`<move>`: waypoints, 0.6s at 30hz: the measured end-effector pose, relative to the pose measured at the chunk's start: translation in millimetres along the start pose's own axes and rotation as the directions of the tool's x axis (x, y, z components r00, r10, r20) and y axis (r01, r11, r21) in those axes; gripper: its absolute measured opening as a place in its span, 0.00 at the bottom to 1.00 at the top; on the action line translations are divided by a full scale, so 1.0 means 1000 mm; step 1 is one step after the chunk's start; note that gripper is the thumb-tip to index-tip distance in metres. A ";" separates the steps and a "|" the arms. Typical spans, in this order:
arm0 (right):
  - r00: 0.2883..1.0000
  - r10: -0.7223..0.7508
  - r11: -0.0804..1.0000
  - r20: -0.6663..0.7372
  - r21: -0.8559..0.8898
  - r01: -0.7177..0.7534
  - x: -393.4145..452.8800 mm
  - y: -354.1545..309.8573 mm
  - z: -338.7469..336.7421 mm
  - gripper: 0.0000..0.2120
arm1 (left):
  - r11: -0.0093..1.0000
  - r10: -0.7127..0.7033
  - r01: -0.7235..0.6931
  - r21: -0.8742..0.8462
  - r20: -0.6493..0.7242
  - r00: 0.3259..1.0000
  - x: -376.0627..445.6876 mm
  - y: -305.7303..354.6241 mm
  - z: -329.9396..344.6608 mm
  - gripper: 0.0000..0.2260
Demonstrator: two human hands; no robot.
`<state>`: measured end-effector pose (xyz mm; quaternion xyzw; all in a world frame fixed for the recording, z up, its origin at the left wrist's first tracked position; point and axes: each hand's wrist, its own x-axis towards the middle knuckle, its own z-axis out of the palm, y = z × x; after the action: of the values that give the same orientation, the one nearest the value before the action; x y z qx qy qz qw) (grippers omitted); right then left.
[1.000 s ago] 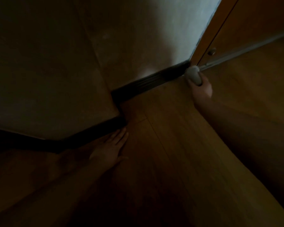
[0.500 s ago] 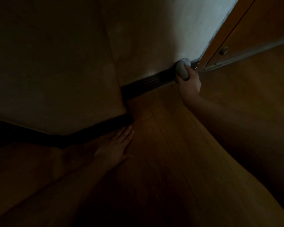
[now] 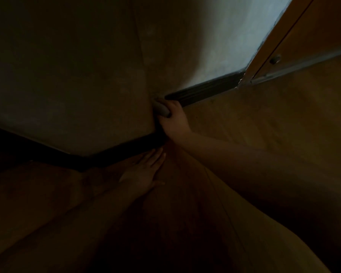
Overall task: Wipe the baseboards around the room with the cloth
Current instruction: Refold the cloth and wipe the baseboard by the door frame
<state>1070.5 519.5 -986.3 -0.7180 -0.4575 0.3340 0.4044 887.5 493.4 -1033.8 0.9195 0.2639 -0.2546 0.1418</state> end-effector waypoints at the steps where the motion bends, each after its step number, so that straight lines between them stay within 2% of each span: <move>1: 0.999 0.017 1.000 0.039 0.016 -0.018 0.003 0.001 -0.004 0.22 | 1.000 -0.001 0.001 -0.009 0.010 1.000 0.000 0.000 -0.001 0.39; 4: 0.985 0.058 0.991 0.164 0.108 -0.076 0.007 0.012 -0.027 0.25 | 1.000 -0.009 0.009 -0.005 0.013 1.000 0.000 0.000 -0.001 0.39; 6: 0.989 0.068 0.983 0.130 0.159 -0.089 0.005 0.025 -0.042 0.25 | 1.000 -0.007 0.007 -0.009 0.019 1.000 0.001 -0.001 -0.001 0.40; 9: 0.991 0.129 0.979 -0.024 0.163 -0.123 -0.001 0.051 -0.062 0.25 | 1.000 -0.003 0.003 -0.019 0.032 0.999 0.002 -0.004 0.002 0.40; 11: 0.964 0.215 0.973 -0.157 0.119 -0.198 -0.005 0.072 -0.078 0.26 | 1.000 0.002 -0.001 -0.025 0.034 0.999 0.002 -0.005 0.004 0.40; 14: 0.870 0.318 0.947 -0.376 0.165 -0.275 -0.005 0.097 -0.104 0.26 | 0.999 0.001 0.001 -0.046 0.040 0.999 0.003 -0.006 0.006 0.40; 18: 0.746 0.329 0.942 -0.579 0.154 -0.297 0.019 0.109 -0.132 0.24 | 1.000 -0.012 0.012 -0.015 0.040 0.999 0.003 -0.005 0.006 0.40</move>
<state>1232.1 473.3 -1025.4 -0.8417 -0.1711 0.1659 0.4844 884.6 496.4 -1040.5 0.9115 0.2685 -0.2716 0.1526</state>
